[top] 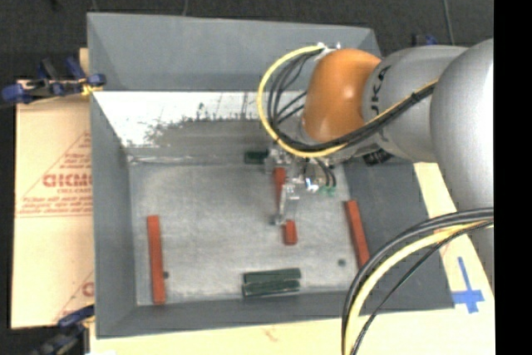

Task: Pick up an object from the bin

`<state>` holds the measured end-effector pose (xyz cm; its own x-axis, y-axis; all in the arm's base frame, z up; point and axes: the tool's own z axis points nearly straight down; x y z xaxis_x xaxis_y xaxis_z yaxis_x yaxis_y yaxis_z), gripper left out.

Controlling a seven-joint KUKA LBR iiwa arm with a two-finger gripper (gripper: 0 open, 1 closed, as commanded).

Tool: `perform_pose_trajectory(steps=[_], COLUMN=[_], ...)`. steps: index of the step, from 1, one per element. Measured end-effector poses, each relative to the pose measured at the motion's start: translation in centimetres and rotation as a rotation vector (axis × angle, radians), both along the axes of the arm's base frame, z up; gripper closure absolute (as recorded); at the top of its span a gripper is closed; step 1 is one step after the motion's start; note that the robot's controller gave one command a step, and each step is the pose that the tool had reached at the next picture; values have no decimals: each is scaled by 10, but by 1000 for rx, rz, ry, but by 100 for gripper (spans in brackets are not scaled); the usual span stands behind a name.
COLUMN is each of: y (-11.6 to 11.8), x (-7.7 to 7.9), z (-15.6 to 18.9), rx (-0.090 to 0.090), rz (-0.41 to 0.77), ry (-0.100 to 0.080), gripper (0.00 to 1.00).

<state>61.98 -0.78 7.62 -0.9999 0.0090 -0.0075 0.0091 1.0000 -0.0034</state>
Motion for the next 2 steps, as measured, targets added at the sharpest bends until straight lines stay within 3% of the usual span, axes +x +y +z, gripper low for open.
perform_pose_trajectory(steps=[1,2], y=[-70,-67], x=[1,1], z=[-3,-3], rx=[-3,1], rz=[449,450], ry=[2,1], gripper=[0,100])
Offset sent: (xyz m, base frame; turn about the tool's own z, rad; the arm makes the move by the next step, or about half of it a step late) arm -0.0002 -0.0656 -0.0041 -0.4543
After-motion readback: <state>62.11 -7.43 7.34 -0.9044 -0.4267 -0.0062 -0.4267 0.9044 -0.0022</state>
